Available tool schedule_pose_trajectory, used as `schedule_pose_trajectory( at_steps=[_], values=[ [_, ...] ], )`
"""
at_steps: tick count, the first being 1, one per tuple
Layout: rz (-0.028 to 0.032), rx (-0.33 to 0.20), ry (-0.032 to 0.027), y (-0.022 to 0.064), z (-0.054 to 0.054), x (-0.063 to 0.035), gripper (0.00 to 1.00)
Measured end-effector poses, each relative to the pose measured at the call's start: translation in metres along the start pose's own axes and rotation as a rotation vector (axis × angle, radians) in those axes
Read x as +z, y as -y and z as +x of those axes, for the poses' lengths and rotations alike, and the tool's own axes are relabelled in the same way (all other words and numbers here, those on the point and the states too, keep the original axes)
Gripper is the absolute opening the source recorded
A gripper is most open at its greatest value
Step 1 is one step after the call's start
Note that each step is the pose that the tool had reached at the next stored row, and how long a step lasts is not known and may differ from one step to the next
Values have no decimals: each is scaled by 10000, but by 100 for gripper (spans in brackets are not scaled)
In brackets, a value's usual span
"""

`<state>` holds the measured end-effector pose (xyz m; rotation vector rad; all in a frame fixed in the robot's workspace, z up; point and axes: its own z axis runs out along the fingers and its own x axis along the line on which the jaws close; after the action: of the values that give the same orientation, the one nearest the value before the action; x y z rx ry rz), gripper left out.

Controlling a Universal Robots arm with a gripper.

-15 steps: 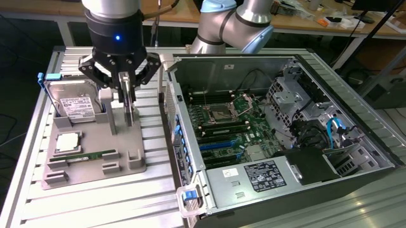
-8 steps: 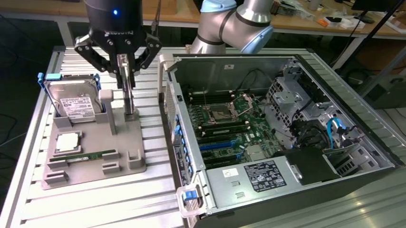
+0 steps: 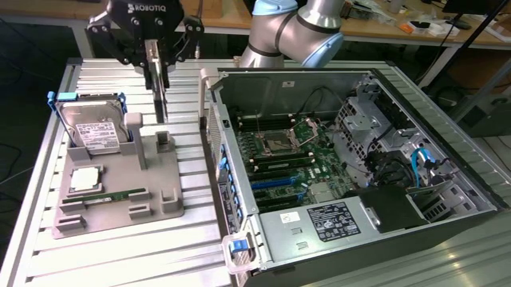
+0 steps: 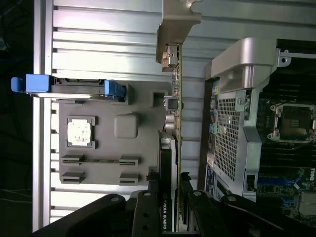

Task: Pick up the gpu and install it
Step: 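Pick up the gpu and move the gpu toward the slot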

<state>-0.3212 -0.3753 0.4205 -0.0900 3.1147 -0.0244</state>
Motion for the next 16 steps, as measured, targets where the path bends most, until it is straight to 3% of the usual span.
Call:
schedule_pose_trajectory(
  at_steps=[9,12,16],
  values=[
    [230,-6,40,-118,-16,-349,27],
    [231,-5,45,-116,-82,-353,27],
    [229,-6,45,-105,-273,-347,27]
  ],
)
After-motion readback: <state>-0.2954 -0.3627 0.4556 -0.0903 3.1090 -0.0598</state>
